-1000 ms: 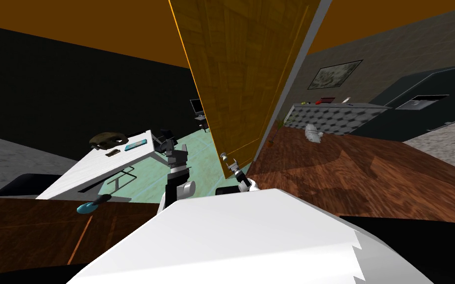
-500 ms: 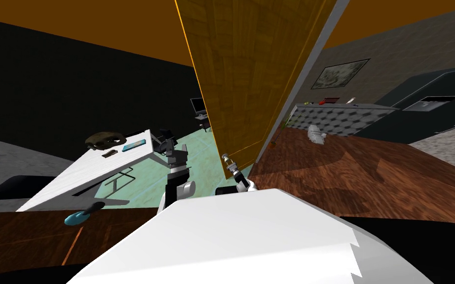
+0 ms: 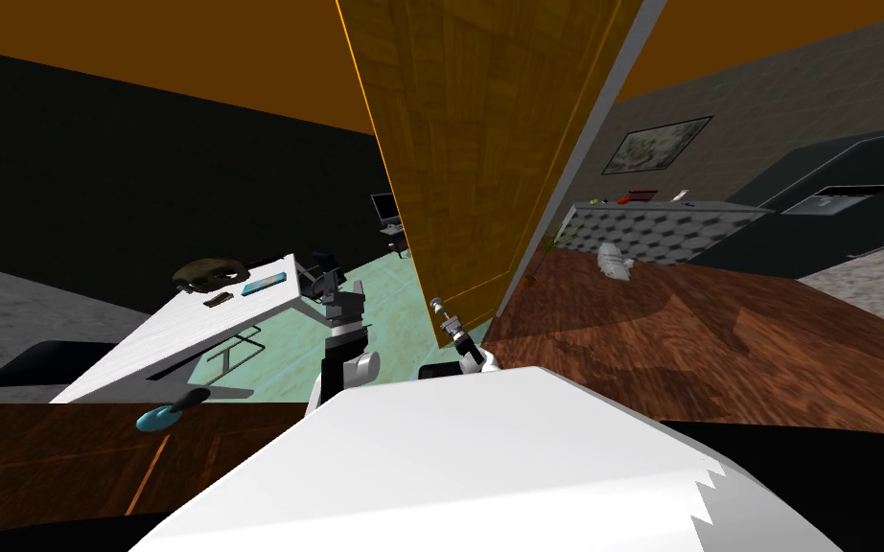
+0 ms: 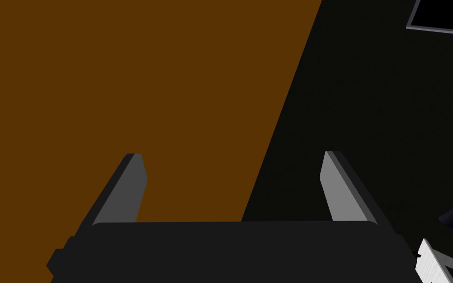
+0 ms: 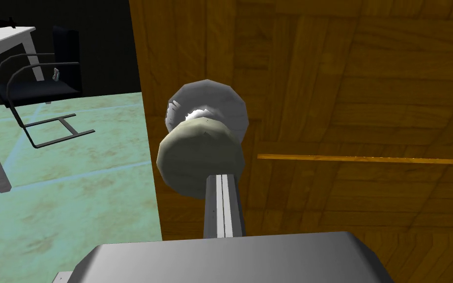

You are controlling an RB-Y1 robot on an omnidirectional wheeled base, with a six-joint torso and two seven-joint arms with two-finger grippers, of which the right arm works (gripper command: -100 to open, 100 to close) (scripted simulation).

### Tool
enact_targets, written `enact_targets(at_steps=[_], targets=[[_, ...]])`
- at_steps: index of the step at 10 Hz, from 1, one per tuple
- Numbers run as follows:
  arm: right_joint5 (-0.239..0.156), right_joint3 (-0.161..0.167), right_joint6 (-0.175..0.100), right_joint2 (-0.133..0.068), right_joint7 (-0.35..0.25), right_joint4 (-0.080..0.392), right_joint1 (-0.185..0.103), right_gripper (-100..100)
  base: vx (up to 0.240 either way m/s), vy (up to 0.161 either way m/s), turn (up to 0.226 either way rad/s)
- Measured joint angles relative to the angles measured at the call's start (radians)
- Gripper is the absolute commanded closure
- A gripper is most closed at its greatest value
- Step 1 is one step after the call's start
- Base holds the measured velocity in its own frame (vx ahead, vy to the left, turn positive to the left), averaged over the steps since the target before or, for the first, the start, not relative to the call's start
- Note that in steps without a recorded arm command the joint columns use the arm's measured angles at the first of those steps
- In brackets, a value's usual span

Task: Push the door open

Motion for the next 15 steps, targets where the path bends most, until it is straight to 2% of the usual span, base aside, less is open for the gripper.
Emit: enact_targets(at_steps=[1, 3, 5, 7, 8, 10, 11, 12, 15], targets=[[-0.001, 0.002, -0.011, -0.016, -0.007, 0.017, -0.004, -100, -0.180, -0.032, -0.055], [-0.007, 0.000, -0.009, -0.032, -0.009, 0.013, -0.003, -100, -0.170, -0.046, -0.044], [-0.012, 0.001, 0.003, -0.023, -0.015, -0.015, 0.010, -100, -0.216, -0.049, -0.042], [-0.016, 0.001, 0.006, 0.007, -0.020, -0.017, 0.012, -100, -0.066, -0.020, -0.008], [-0.016, 0.001, 0.005, 0.009, -0.020, -0.017, 0.012, -100, 0.099, 0.069, 0.036], [-0.016, 0.000, -0.008, -0.014, -0.018, -0.002, 0.011, -100, 0.171, 0.096, 0.017], [-0.017, -0.001, -0.003, -0.032, -0.019, -0.020, 0.017, -100, 0.212, 0.081, 0.021], [-0.017, -0.003, -0.002, -0.039, -0.019, -0.022, 0.017, -100, 0.208, 0.082, 0.030], [-0.019, -0.006, -0.020, -0.033, -0.022, -0.005, 0.011, -100, 0.186, 0.088, 0.024]])
